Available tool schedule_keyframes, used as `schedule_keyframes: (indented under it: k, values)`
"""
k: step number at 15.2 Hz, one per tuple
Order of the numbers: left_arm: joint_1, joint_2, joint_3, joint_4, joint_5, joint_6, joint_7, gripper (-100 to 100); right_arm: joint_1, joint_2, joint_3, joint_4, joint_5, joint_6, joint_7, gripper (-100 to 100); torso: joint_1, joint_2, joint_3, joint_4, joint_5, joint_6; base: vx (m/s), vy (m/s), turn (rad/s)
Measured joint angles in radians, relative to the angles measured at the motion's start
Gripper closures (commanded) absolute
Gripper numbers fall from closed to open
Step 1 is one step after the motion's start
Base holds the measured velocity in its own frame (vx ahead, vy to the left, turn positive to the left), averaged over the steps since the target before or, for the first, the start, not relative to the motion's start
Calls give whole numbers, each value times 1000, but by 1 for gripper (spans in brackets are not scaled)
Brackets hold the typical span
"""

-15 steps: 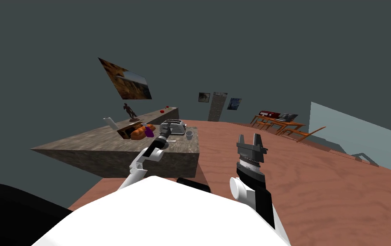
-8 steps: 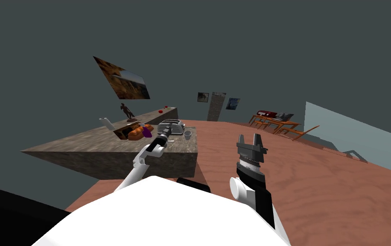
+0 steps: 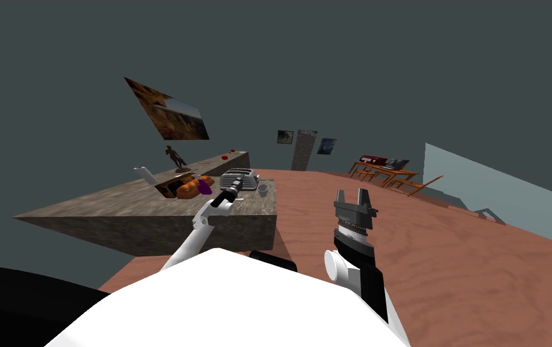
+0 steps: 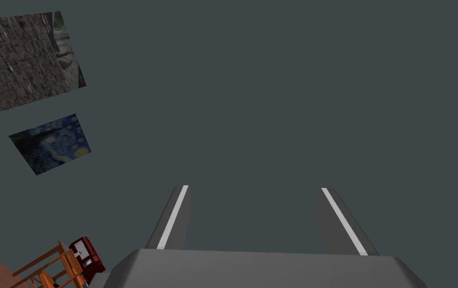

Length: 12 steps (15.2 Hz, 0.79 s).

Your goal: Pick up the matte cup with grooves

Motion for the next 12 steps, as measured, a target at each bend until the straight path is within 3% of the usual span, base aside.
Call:
schedule_keyframes:
  k: [12]
  values:
    - [-124,27,25,94,13,245,-50,-100,0,0,0,0,0,0,0,0,0,0,0,0,0,0,2,-25,-30]
